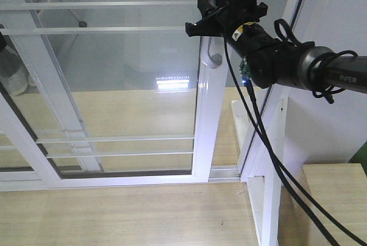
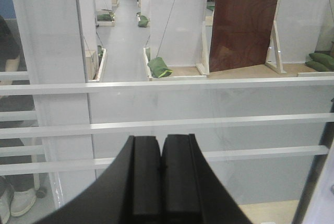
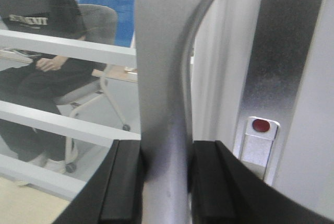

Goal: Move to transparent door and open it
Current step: 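Grip the handle with the right gripper and slide the door open, then release the handle with the right gripper and bring the left gripper to it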

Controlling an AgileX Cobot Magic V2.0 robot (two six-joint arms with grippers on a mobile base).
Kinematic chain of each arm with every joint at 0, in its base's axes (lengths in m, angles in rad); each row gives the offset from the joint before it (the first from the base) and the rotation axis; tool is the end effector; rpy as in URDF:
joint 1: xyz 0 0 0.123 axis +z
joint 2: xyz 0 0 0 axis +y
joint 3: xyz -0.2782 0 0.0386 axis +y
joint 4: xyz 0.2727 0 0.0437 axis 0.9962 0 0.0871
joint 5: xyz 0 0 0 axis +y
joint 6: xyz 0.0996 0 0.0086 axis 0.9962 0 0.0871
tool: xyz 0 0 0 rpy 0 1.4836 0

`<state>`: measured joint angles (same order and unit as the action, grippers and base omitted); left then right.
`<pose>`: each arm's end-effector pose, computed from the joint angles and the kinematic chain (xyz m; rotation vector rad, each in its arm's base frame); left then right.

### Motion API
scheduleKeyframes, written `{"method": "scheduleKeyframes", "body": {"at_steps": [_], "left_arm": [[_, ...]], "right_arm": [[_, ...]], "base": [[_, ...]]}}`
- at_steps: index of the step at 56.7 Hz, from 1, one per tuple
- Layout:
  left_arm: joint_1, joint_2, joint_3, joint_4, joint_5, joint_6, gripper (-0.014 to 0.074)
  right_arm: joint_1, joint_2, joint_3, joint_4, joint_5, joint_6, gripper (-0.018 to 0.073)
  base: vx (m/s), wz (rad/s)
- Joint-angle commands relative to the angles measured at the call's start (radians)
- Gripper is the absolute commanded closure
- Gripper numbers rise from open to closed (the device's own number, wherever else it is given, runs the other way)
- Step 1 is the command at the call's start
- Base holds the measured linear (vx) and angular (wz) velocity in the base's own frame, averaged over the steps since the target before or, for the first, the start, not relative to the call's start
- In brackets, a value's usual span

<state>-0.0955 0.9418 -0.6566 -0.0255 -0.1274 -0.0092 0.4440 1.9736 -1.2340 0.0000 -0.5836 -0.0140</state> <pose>0.2402 -0.0227 0.3287 0.0476 1.6416 -0.0967 0.4291 0.2041 0.2053 -0.3745 1.6067 0.3286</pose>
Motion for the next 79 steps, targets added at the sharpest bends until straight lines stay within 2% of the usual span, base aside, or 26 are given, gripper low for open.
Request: {"method": "scheduleKeyframes", "body": {"at_steps": [1,11,17,25,33,40,49,53,60,64,71,79], "left_arm": [[-0.005,-0.012,-0.037,-0.007,-0.087,-0.006,0.0558],[-0.005,-0.01,-0.037,-0.007,-0.088,-0.006,0.0558],[-0.005,-0.01,-0.037,-0.007,-0.088,-0.006,0.0558],[-0.005,-0.01,-0.037,-0.007,-0.088,-0.004,0.0558],[-0.005,-0.01,-0.037,-0.007,-0.109,-0.004,0.0558],[-0.005,0.001,-0.037,-0.007,-0.132,-0.004,0.0558],[-0.005,0.058,-0.037,-0.007,-0.128,-0.004,0.0558],[-0.006,0.091,-0.037,-0.007,-0.13,-0.004,0.0558],[-0.024,0.146,-0.037,-0.007,-0.164,-0.006,0.0558],[-0.052,0.18,-0.037,0.004,-0.212,-0.006,0.0554],[-0.116,0.251,-0.044,0.065,-0.333,-0.009,0.0514],[-0.174,0.359,-0.101,0.082,-0.357,-0.045,0.0384]], "right_arm": [[0.095,-0.109,0.009,-0.116,-0.142,0.028,0.0568],[0.162,-0.11,0.007,-0.186,-0.173,0.027,0.0568],[0.185,-0.111,0.007,-0.193,-0.178,0.024,0.0568],[0.178,-0.115,0.008,-0.174,-0.179,0.014,0.0568],[0.133,-0.15,0.009,-0.092,-0.101,-0.072,0.0568],[0.071,-0.211,0.009,-0.045,0.034,-0.076,0.0568],[-0.032,-0.336,0.009,-0.043,0.268,-0.076,0.0568],[-0.072,-0.408,0.009,-0.043,0.427,-0.076,0.0567],[-0.117,-0.528,0.026,-0.068,0.634,-0.081,0.0565],[-0.133,-0.602,0.075,-0.091,0.671,-0.079,0.0565],[-0.158,-0.748,0.215,-0.094,0.633,-0.069,0.0565],[-0.158,-0.9,0.348,-0.095,0.625,-0.073,0.0565]], "base": [[0.0,0.0],[0.0,-0.01],[-0.01,-0.02],[0.0,0.0],[0.0,0.0],[0.0,0.0],[0.0,0.0],[0.0,0.0],[0.0,0.0],[0.0,0.0],[0.0,0.0],[0.0,0.0]]}}
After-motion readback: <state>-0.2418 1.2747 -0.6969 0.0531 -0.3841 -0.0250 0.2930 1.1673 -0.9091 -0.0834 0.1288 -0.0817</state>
